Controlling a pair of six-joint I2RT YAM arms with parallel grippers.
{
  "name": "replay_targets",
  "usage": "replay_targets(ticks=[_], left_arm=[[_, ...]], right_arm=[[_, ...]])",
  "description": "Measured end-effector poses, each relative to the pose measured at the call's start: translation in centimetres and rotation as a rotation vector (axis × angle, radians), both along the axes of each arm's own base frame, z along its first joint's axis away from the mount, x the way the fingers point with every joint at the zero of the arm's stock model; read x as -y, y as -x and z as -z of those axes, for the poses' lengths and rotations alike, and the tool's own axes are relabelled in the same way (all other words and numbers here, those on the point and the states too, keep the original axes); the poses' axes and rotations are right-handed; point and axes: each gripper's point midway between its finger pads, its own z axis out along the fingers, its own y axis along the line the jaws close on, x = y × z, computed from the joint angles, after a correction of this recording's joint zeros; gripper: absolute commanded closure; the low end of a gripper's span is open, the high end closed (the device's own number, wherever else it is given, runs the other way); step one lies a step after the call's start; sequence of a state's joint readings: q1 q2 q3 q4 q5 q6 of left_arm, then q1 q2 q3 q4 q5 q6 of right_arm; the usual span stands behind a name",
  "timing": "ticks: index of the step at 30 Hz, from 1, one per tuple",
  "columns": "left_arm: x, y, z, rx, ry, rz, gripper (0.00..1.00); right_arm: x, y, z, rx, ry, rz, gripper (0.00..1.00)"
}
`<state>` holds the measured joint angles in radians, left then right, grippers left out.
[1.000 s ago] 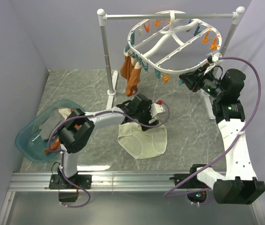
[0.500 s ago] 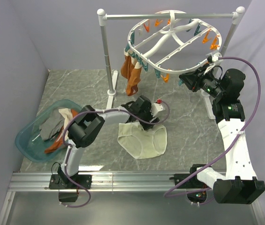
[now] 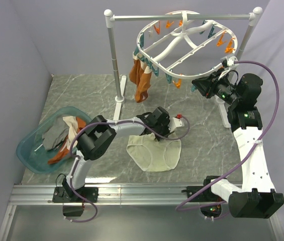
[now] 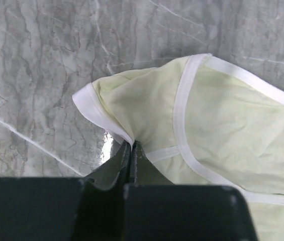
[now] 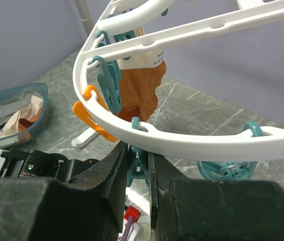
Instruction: Clip the underwear to the hanger
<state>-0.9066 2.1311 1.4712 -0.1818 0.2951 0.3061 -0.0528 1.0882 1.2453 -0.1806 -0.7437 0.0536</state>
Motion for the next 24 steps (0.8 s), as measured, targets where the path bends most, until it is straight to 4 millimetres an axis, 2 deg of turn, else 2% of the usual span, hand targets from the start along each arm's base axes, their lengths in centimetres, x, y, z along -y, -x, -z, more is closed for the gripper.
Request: replay_targets(ticks=[4,7,9,11,17,20,24], left_arm=[[-0.7,0.0,-0.3,0.052,0.006,0.010,1.00],[-3.4,0.4,-0.8,0.143,-0.025,0.009,1.00],[-4.6,0.3,-1.9,0.215,-0.029,0.010,1.00],[-5.0,-0.2,-4.3,0.325,0.001,0.016,1.00],[-4.0,-1.6,-12.6,0.643,0.171,0.018,1.00],[-3.7,-1.9,-15.4,0.767,0.236,0.025,1.00],[-3.5,-1.8,-17.5,0.898,0.289,0.052,1.00]], right_arm=[[0.0,0.0,0.0,0.000,0.000,0.000,1.00],[0.0,0.0,0.0,0.000,-0.001,0.000,1.00],[0.0,0.0,0.0,-0.002,-0.003,0.000,1.00],[0.0,0.1,0.1,-0.005,-0.005,0.000,1.00],[-0.1,0.3,0.1,-0.012,-0.017,-0.001,1.00],[-0.2,0.4,0.0,-0.015,-0.027,-0.003,1.00],[-0.4,0.5,-0.1,-0.021,-0.037,-0.013,1.00]])
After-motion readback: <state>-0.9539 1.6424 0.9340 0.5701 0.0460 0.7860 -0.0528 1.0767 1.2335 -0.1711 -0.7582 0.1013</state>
